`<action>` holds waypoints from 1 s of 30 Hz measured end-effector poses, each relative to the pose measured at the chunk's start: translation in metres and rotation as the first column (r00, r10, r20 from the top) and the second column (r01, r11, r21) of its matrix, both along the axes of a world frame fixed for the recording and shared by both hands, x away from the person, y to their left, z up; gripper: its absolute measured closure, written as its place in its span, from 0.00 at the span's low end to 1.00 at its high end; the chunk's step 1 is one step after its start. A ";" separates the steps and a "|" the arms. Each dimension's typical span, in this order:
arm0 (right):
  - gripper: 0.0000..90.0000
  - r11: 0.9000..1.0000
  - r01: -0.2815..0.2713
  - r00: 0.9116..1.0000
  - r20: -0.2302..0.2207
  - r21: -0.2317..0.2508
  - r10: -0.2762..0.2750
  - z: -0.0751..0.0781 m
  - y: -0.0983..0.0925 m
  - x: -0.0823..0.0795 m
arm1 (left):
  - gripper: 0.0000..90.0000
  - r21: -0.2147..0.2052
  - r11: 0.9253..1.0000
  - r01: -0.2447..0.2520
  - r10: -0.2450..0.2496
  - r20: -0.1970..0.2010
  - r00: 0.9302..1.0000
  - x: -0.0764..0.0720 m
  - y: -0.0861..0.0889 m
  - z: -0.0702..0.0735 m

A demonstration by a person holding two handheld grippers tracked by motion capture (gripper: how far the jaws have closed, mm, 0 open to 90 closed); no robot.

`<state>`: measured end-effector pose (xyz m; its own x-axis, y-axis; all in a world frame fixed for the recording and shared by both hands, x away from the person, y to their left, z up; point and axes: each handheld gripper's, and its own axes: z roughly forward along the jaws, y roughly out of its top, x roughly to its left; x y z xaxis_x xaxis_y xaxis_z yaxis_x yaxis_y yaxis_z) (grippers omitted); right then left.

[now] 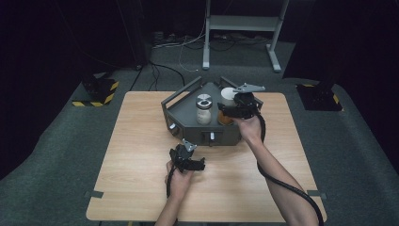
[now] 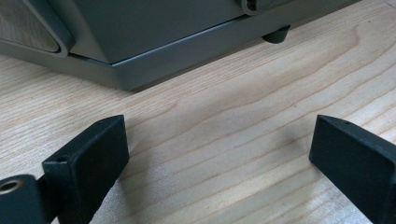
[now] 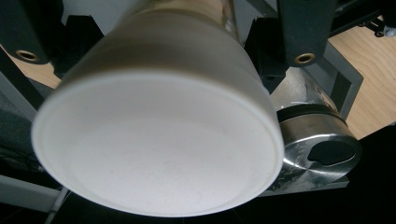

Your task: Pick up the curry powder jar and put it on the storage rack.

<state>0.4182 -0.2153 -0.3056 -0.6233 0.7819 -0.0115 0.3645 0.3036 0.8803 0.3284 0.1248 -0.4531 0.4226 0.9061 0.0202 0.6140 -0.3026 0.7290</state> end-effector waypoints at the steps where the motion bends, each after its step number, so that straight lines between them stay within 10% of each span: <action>1: 0.38 1.000 0.000 1.000 0.000 0.000 0.000 0.000 0.000 0.000 | 0.05 0.000 1.000 0.000 0.000 0.000 1.000 0.000 0.000 0.000; 30: 0.37 1.000 -0.006 1.000 -0.001 -0.017 0.006 0.002 0.001 -0.001 | 0.06 -0.001 1.000 -0.001 0.001 0.000 1.000 0.000 0.000 0.000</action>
